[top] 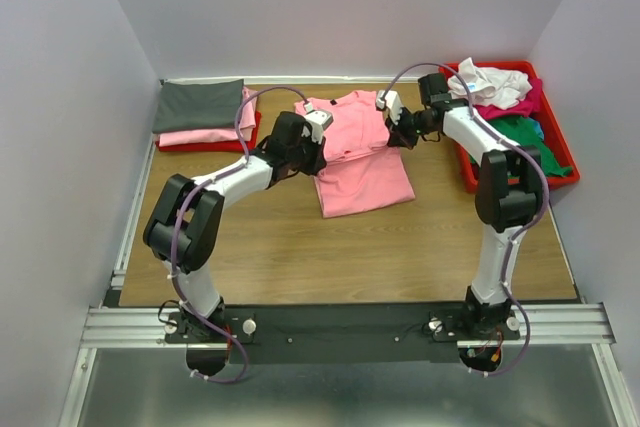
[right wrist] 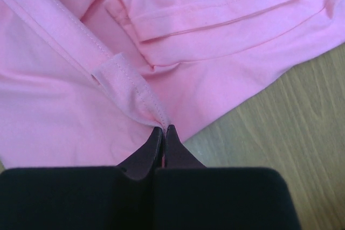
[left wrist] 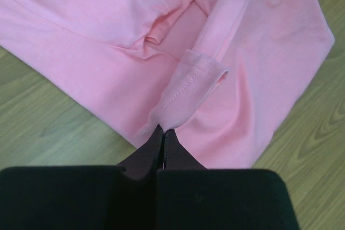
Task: Fold and stack the t-shirts
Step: Fold the tshirt
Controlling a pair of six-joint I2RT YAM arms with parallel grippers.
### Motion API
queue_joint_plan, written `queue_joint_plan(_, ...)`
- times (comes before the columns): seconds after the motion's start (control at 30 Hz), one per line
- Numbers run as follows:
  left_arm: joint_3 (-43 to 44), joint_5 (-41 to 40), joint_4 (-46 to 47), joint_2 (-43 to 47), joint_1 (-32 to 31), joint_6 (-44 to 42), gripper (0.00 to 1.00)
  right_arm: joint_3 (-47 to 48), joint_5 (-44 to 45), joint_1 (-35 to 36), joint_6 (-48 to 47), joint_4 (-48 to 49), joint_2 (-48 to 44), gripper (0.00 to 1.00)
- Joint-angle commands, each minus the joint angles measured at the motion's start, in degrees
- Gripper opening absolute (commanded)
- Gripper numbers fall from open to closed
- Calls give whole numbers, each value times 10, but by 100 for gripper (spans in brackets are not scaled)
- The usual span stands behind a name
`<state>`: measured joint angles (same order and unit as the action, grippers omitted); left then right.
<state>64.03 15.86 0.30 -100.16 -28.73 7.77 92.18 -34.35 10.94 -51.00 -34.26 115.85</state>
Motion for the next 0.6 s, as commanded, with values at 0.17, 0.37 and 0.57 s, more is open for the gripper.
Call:
queue_joint_plan(0.17, 55, 33, -29, -40, 35, -39, 0, 82, 30, 4, 44, 20, 71, 0)
queue_joint_plan(0.37, 58, 31, -35, -37, 37, -39, 0, 106, 38, 7, 56, 25, 93, 0)
queue_joint_plan(0.57, 63, 15, -46, -43, 40, -31, 0, 125, 47, 13, 65, 31, 111, 0)
